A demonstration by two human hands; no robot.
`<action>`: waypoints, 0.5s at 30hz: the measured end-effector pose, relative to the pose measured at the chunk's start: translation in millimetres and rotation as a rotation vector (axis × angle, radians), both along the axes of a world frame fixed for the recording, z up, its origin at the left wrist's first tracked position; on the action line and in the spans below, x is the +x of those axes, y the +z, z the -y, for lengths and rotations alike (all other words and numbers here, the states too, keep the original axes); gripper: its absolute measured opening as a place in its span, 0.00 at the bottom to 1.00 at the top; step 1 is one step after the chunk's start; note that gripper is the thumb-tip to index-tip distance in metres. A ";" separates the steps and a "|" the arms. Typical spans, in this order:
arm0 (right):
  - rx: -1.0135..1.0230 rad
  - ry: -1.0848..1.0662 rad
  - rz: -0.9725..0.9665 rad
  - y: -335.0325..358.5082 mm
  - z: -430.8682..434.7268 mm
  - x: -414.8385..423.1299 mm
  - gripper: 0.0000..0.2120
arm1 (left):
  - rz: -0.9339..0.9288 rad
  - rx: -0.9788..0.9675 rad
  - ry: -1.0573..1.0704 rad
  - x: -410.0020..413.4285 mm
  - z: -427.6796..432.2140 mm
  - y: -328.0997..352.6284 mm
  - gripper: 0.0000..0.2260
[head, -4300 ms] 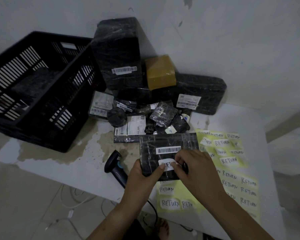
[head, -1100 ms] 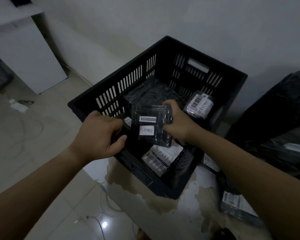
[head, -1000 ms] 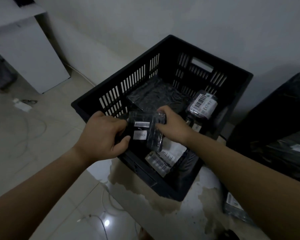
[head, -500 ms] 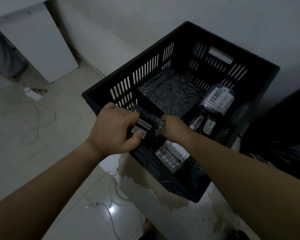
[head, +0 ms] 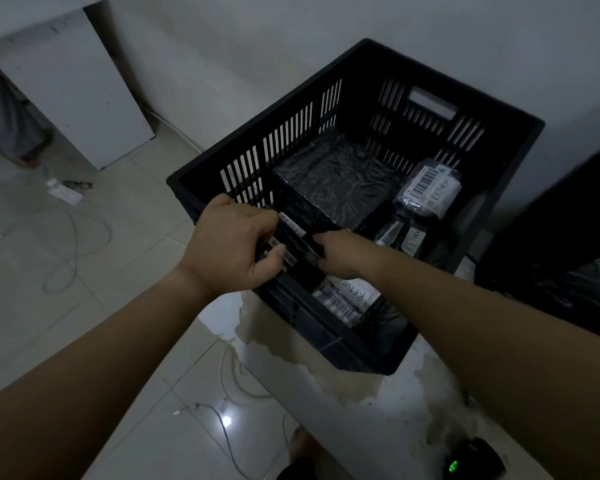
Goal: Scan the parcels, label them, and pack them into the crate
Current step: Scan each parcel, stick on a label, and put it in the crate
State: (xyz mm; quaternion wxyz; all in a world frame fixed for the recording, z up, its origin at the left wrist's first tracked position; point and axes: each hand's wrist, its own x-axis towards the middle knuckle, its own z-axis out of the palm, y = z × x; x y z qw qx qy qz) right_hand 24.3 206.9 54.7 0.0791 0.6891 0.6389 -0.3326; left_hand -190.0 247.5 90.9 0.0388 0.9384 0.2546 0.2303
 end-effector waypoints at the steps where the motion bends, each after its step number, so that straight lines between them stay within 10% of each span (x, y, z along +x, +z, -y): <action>1: -0.015 0.006 -0.009 6.7 2.6 0.2 0.17 | -0.008 -0.007 0.001 -0.4 0.2 0.2 0.15; 15: 0.563 -0.191 -0.003 112.1 157.5 56.9 0.25 | -0.006 -0.459 -0.142 87.2 81.6 58.4 0.09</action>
